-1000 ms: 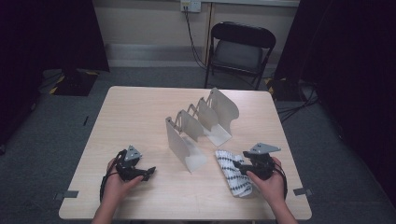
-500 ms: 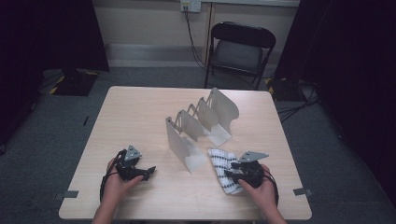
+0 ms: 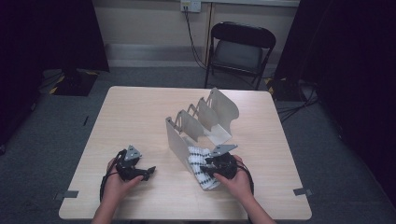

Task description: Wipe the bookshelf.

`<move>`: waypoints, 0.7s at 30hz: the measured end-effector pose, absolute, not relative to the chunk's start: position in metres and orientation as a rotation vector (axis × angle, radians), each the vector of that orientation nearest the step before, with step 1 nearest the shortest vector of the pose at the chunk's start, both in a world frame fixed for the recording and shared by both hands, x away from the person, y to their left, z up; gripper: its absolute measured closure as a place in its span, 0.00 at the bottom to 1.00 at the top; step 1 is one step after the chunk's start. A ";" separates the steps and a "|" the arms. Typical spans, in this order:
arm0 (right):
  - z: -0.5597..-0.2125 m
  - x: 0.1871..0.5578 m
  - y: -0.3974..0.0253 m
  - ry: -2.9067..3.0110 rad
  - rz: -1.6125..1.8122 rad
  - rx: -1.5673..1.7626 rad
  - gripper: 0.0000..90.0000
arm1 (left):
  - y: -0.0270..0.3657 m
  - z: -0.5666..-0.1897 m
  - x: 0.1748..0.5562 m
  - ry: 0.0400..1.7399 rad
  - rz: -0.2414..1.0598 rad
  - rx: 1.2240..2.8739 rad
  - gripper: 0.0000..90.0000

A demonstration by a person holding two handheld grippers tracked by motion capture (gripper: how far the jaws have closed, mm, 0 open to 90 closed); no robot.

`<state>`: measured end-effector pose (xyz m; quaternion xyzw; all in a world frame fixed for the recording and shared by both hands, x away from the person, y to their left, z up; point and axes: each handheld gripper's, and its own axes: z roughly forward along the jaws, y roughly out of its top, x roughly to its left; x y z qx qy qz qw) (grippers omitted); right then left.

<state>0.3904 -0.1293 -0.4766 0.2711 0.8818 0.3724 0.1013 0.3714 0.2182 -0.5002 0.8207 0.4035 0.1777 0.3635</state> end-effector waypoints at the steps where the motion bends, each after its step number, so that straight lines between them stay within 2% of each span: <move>1: -0.477 0.392 -0.127 2.604 1.098 0.787 0.66 | 0.218 -0.500 0.371 1.038 0.457 2.112 0.17; 7: -0.475 0.398 -0.119 2.574 1.112 0.806 0.60 | 0.218 -0.500 0.371 1.038 0.457 2.113 0.17; 14: -0.463 0.383 -0.141 2.514 1.194 0.893 0.47 | 0.218 -0.500 0.371 1.038 0.457 2.113 0.17; 21: -0.472 0.356 -0.152 2.556 1.132 0.854 0.45 | 0.218 -0.500 0.371 1.038 0.457 2.112 0.17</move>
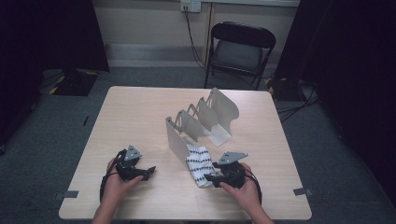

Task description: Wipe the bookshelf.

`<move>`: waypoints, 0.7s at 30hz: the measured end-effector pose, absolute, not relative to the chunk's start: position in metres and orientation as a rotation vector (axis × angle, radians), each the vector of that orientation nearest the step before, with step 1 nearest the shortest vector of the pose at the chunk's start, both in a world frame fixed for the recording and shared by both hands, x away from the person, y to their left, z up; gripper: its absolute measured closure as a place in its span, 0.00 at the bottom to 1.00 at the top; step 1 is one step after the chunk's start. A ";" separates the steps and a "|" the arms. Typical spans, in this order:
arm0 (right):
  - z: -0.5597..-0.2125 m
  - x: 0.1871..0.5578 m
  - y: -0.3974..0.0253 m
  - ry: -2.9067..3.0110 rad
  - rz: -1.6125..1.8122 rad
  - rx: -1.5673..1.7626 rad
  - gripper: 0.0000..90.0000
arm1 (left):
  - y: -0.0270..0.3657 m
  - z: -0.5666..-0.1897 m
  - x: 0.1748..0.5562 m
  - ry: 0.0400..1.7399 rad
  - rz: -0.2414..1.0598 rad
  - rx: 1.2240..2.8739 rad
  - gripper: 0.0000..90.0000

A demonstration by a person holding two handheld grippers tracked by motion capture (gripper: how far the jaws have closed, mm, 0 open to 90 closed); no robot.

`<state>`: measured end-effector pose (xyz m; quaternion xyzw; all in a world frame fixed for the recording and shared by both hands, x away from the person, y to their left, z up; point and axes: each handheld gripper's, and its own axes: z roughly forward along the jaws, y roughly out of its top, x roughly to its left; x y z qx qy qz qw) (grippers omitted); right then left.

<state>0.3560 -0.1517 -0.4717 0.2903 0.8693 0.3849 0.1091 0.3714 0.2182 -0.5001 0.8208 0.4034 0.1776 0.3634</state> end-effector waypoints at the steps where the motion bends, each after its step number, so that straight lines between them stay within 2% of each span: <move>1: -0.475 0.355 -0.153 2.563 1.101 0.855 0.45 | 0.218 -0.500 0.371 1.038 0.457 2.112 0.17; 6: -0.483 0.362 -0.165 2.547 1.044 0.897 0.47 | 0.218 -0.500 0.371 1.039 0.457 2.112 0.17; 12: -0.472 0.371 -0.177 2.492 1.071 0.922 0.49 | 0.218 -0.500 0.371 1.039 0.456 2.111 0.18; 18: -0.459 0.379 -0.166 2.460 1.163 0.918 0.50 | 0.218 -0.500 0.371 1.040 0.456 2.111 0.18; 21: -0.463 0.384 -0.151 2.500 1.160 0.903 0.50 | 0.218 -0.500 0.371 1.039 0.456 2.111 0.18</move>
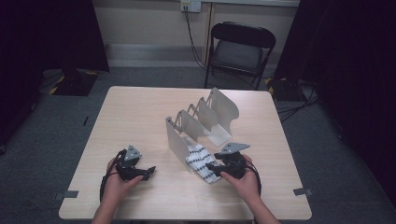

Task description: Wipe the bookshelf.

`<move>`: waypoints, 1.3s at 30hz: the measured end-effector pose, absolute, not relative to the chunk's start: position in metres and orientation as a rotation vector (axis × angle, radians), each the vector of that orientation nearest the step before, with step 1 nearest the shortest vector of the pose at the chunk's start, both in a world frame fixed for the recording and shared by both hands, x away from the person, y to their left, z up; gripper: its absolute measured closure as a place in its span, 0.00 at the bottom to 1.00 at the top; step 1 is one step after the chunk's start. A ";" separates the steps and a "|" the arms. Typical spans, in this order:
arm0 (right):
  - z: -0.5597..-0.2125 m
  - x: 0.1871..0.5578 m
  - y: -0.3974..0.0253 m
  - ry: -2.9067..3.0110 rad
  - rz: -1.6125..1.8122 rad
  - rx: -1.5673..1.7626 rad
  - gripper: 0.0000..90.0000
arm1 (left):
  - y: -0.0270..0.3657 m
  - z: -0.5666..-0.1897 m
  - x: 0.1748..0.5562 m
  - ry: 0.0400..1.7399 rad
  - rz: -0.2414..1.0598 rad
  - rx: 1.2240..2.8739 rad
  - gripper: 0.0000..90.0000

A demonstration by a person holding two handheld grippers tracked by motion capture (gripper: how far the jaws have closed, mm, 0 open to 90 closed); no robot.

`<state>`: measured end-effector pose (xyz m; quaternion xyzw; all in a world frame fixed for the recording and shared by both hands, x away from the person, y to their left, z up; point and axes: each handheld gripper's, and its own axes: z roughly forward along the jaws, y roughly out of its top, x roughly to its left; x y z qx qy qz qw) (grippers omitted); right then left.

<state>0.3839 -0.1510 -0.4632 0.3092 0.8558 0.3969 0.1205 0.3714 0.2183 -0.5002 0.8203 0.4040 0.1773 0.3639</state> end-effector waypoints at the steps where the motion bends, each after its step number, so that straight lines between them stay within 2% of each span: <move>1: -0.466 0.386 -0.145 2.517 1.148 0.900 0.50 | 0.218 -0.500 0.371 1.039 0.456 2.111 0.18; 4: -0.476 0.393 -0.130 2.553 1.133 0.900 0.53 | 0.218 -0.500 0.371 1.040 0.456 2.111 0.18; 6: -0.481 0.397 -0.121 2.571 1.132 0.896 0.61 | 0.218 -0.500 0.371 1.040 0.456 2.111 0.18; 10: -0.481 0.404 -0.110 2.586 1.129 0.892 0.66 | 0.218 -0.500 0.372 1.039 0.455 2.112 0.18; 23: -0.482 0.429 -0.090 2.622 1.161 0.894 0.76 | 0.218 -0.500 0.372 1.034 0.458 2.119 0.16; 31: -0.485 0.425 -0.089 2.597 1.157 0.908 0.85 | 0.218 -0.500 0.371 1.034 0.458 2.119 0.16; 39: -0.483 0.411 -0.100 2.606 1.126 0.909 0.86 | 0.218 -0.500 0.372 1.034 0.457 2.119 0.16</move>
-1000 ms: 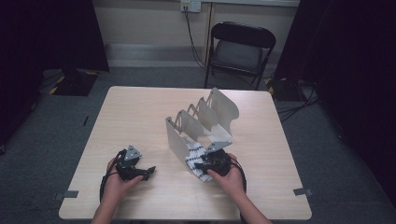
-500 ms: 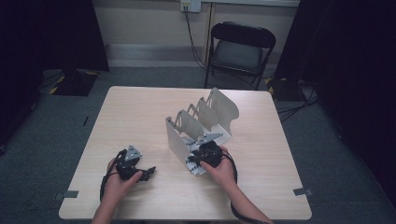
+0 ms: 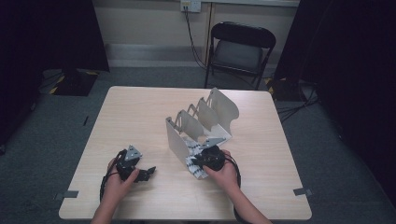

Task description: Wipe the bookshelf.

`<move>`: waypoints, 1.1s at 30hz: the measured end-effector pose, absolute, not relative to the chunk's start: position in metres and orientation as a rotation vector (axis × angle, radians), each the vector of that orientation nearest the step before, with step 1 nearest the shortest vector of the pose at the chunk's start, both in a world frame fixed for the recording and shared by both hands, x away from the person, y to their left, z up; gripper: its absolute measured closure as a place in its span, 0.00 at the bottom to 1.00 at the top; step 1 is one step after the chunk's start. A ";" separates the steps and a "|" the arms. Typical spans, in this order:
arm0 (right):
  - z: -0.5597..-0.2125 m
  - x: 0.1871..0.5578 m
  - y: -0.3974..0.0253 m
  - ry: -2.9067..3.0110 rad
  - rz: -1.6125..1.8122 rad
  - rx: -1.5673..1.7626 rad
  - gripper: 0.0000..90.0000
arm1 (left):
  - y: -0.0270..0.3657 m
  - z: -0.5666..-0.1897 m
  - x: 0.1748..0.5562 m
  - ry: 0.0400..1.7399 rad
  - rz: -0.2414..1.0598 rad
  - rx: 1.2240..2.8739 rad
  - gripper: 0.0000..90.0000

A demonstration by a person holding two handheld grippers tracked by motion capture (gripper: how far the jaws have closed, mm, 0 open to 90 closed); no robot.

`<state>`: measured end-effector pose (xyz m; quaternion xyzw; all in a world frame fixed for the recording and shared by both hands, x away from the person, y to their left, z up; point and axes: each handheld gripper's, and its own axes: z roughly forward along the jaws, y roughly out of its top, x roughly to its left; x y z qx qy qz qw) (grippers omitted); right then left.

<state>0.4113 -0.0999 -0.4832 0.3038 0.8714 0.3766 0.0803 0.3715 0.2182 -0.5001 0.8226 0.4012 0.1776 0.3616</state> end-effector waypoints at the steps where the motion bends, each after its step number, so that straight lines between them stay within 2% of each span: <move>1: -0.483 0.409 -0.102 2.605 1.126 0.910 0.86 | 0.218 -0.500 0.371 1.034 0.458 2.119 0.16; 10: -0.480 0.401 -0.110 2.612 1.117 0.919 0.90 | 0.218 -0.500 0.372 1.034 0.458 2.119 0.16; 25: -0.476 0.440 -0.082 2.575 1.171 0.914 0.93 | 0.218 -0.500 0.372 1.035 0.456 2.120 0.16; 33: -0.485 0.437 -0.082 2.575 1.196 0.946 0.92 | 0.218 -0.500 0.372 1.033 0.456 2.120 0.16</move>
